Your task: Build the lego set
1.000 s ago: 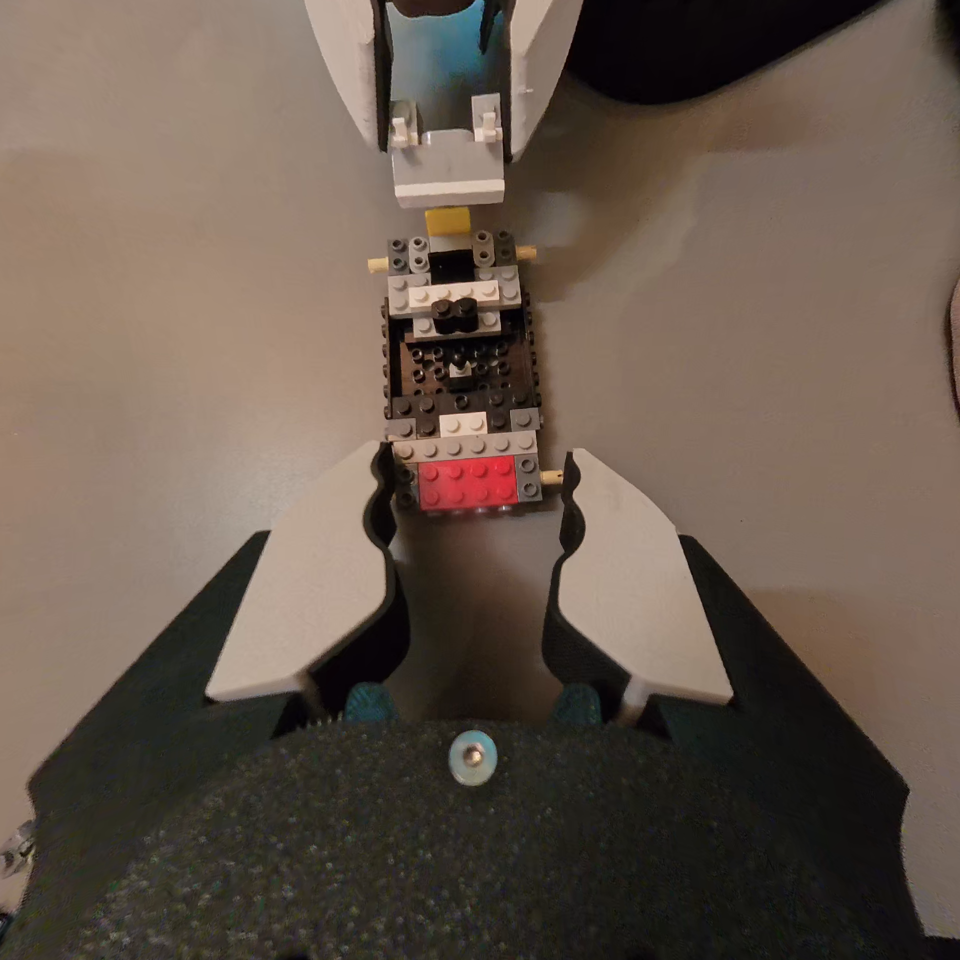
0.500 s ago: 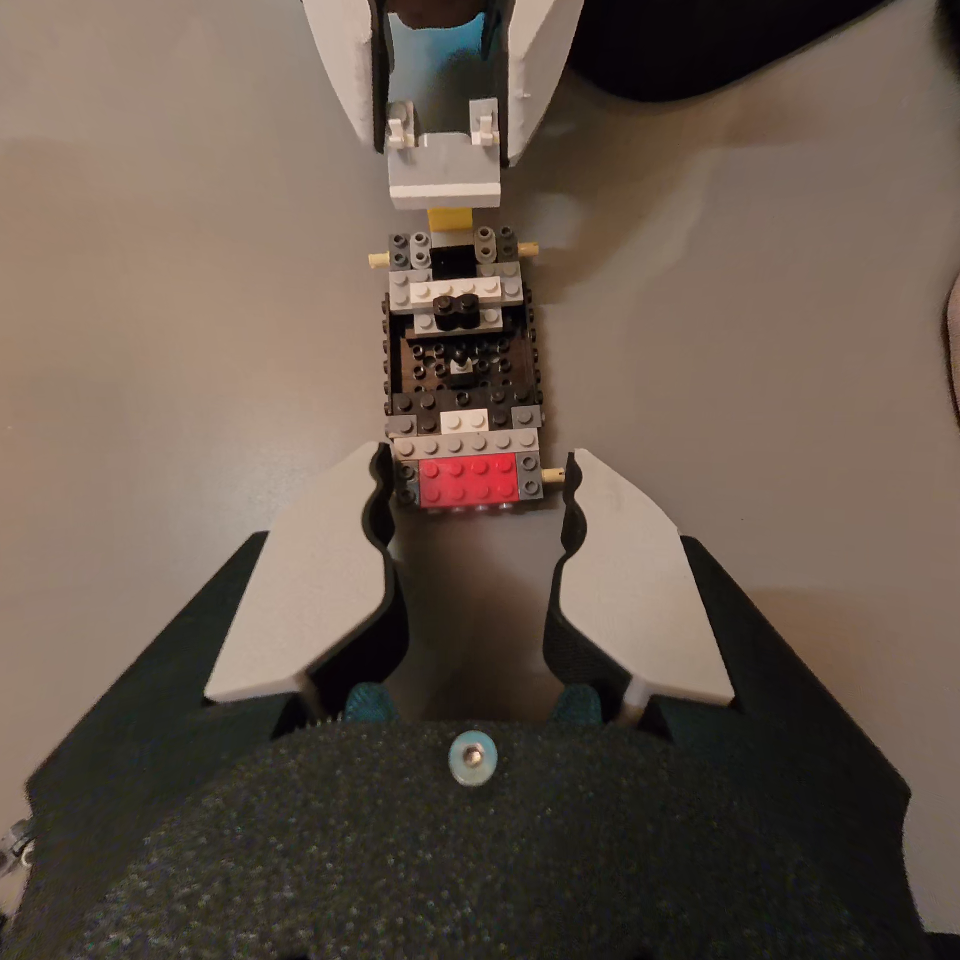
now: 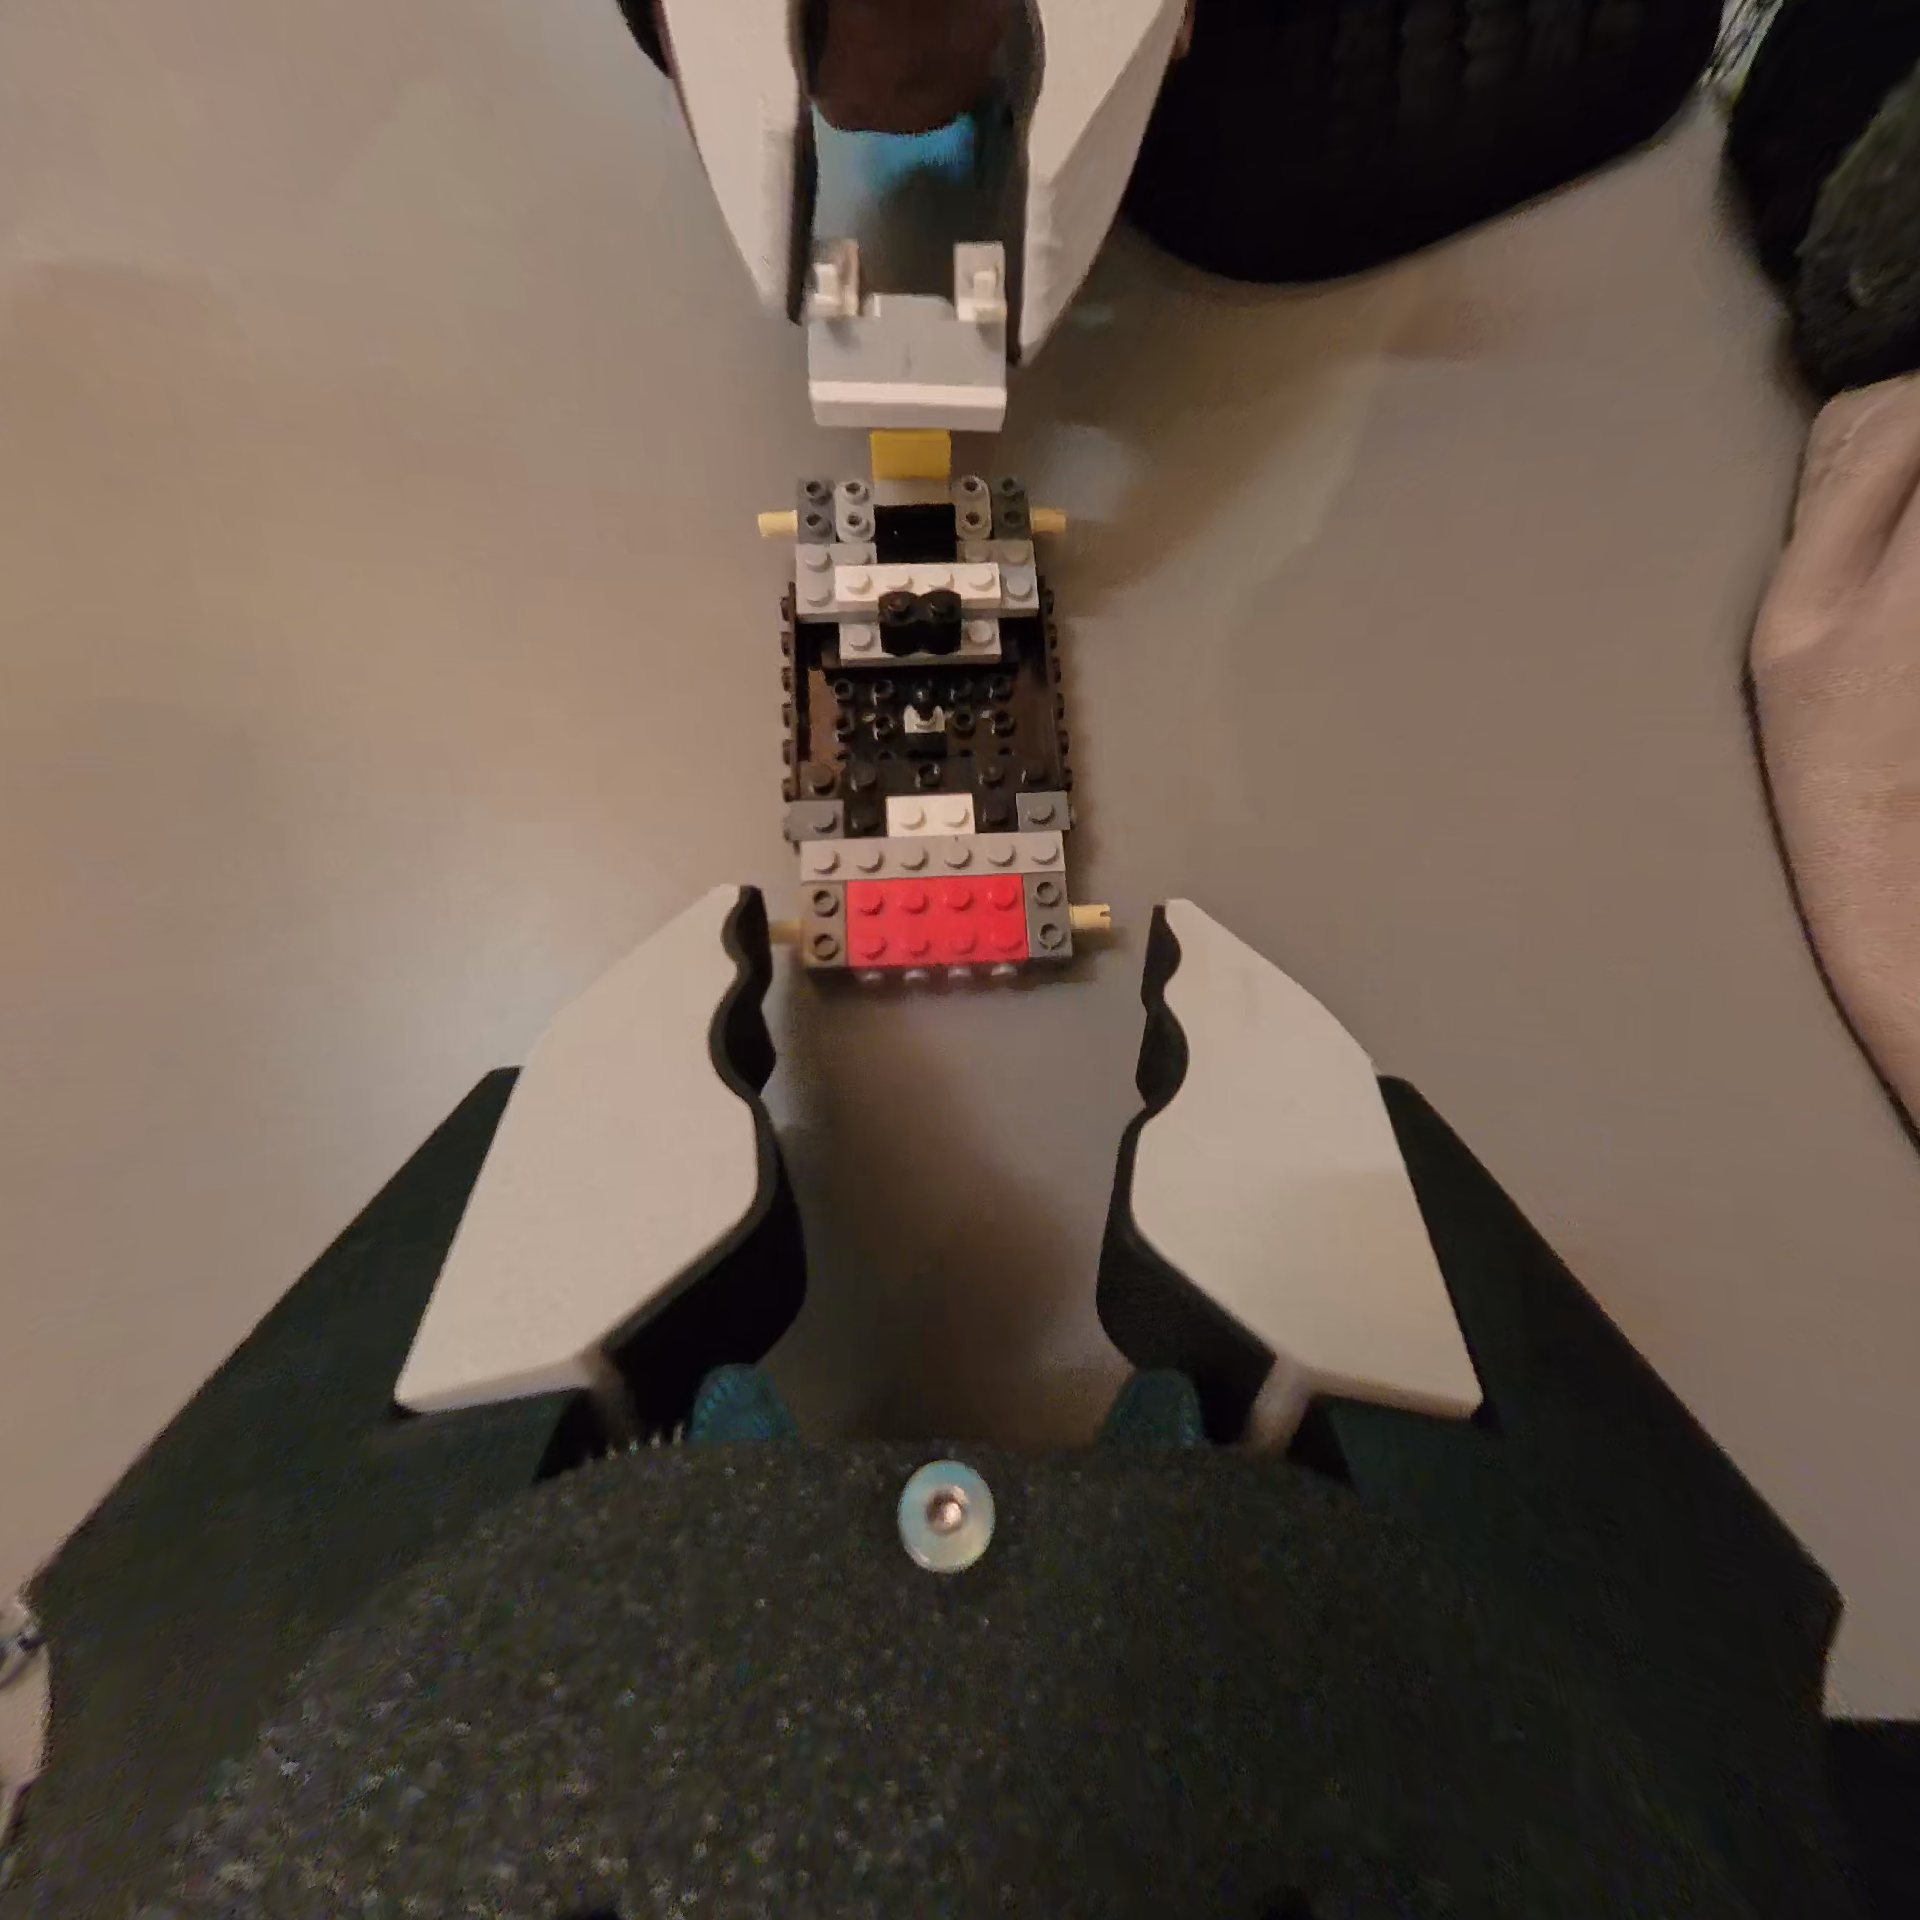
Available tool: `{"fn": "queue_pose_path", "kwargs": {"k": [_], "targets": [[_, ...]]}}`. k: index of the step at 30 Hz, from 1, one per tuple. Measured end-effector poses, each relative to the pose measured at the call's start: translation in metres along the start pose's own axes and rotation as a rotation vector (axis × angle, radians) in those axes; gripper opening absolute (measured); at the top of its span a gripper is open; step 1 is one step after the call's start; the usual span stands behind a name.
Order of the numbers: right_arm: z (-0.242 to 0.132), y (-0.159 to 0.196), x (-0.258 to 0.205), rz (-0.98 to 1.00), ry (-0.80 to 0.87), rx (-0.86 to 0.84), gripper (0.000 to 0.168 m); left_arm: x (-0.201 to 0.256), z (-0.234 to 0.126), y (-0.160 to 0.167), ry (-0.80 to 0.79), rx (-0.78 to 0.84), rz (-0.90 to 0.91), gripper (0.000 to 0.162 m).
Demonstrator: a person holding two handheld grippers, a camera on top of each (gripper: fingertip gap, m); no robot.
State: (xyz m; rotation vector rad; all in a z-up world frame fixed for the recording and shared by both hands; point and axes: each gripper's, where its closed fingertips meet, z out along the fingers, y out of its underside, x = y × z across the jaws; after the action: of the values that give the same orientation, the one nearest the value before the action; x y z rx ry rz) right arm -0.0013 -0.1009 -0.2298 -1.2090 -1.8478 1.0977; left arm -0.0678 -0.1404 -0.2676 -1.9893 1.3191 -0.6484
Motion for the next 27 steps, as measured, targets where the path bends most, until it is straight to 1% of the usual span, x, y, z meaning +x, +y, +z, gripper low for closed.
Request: {"fn": "queue_pose_path", "kwargs": {"k": [6, 11, 14, 18, 21, 23, 25, 27], "targets": [[0.0, -0.001, 0.0, -0.003, 0.005, 0.005, 0.034, -0.003, -0.01, -0.019, 0.014, 0.128, -0.063, 0.063], [0.0, -0.005, 0.001, -0.01, 0.015, 0.011, 0.033, -0.007, -0.018, -0.039, 0.026, 0.25, -0.14, 0.046], [0.0, -0.009, 0.0, -0.017, 0.022, 0.014, 0.033, -0.01, -0.022, -0.045, 0.022, 0.292, -0.177, 0.037], [0.001, -0.017, 0.0, -0.026, 0.043, 0.034, 0.033, -0.01, -0.023, -0.05, 0.021, 0.321, -0.194, 0.031], [0.001, -0.029, 0.002, -0.031, 0.082, 0.064, 0.033, -0.01, -0.021, -0.055, 0.009, 0.338, -0.208, 0.03], [0.001, -0.041, 0.004, -0.048, 0.13, 0.094, 0.033, -0.009, -0.021, -0.063, 0.026, 0.388, -0.246, 0.032], [0.001, -0.057, 0.004, -0.071, 0.18, 0.141, 0.033, -0.006, -0.024, -0.076, 0.081, 0.463, -0.332, 0.034], [0.0, -0.075, 0.003, -0.113, 0.24, 0.189, 0.033, -0.003, -0.029, -0.092, 0.168, 0.571, -0.45, 0.039]]}}
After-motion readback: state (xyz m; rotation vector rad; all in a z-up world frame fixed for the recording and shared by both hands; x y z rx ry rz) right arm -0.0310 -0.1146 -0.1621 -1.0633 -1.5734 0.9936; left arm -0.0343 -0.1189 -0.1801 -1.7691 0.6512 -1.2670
